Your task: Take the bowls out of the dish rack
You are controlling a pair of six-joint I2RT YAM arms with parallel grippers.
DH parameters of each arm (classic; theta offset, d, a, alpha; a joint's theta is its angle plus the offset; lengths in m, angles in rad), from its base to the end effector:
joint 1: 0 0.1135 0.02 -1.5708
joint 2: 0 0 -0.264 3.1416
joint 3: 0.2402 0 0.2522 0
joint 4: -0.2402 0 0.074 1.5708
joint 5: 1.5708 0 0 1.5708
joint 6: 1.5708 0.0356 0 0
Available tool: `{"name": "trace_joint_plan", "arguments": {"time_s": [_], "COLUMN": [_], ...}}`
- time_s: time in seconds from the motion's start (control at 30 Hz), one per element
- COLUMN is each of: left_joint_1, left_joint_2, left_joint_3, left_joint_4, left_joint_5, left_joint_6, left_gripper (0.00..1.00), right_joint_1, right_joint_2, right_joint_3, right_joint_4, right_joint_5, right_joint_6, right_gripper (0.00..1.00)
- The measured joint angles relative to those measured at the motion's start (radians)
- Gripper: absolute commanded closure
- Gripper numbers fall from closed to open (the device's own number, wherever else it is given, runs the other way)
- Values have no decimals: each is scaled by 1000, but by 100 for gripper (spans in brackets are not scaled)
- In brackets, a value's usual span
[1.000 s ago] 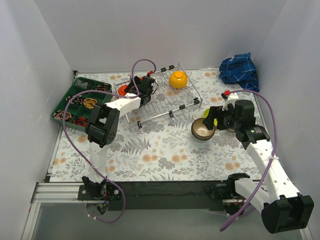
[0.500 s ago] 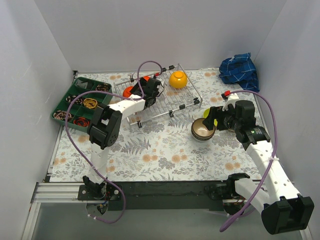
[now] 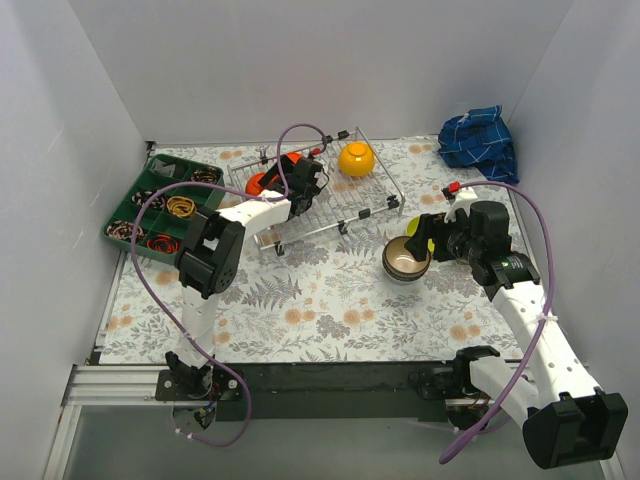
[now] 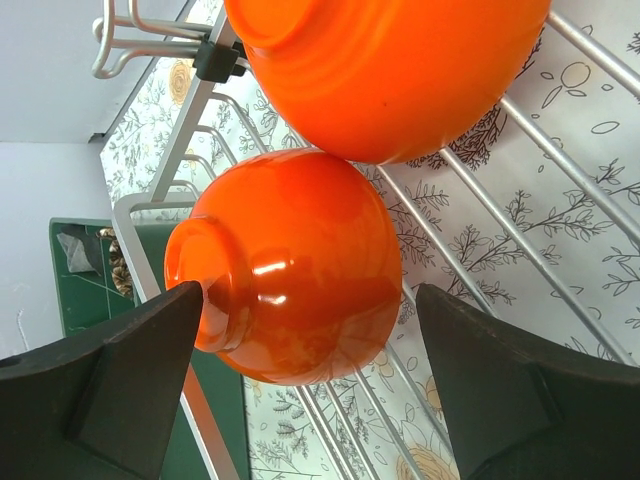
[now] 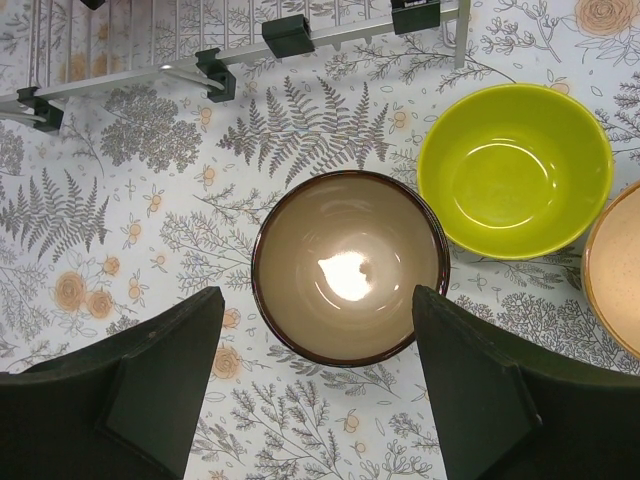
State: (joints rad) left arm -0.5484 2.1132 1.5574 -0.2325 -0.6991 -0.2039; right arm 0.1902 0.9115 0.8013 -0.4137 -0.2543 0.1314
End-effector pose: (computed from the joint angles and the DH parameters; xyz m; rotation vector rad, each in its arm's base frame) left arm 0.4108 -0.2241 0.1895 0.0500 2.1715 0.4027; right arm 0.1969 0.0470 0.3006 -0.2170 2.0981 0.4598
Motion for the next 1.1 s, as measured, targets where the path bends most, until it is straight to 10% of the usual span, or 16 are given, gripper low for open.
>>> {"name": "trace_joint_plan", "arguments": {"time_s": [1.1], "left_joint_1": [6], "left_joint_2": [-82], "left_joint_3": [-94], "left_joint_4": [18], "left_joint_5": [46], "left_joint_6": [159], "left_gripper": [3], "right_joint_1": [0], "right_joint_2": [22], "right_joint_3": [0], "right_joint_4": [5], "right_joint_5": [-17], "right_joint_6": [0], "right_gripper": [16]}}
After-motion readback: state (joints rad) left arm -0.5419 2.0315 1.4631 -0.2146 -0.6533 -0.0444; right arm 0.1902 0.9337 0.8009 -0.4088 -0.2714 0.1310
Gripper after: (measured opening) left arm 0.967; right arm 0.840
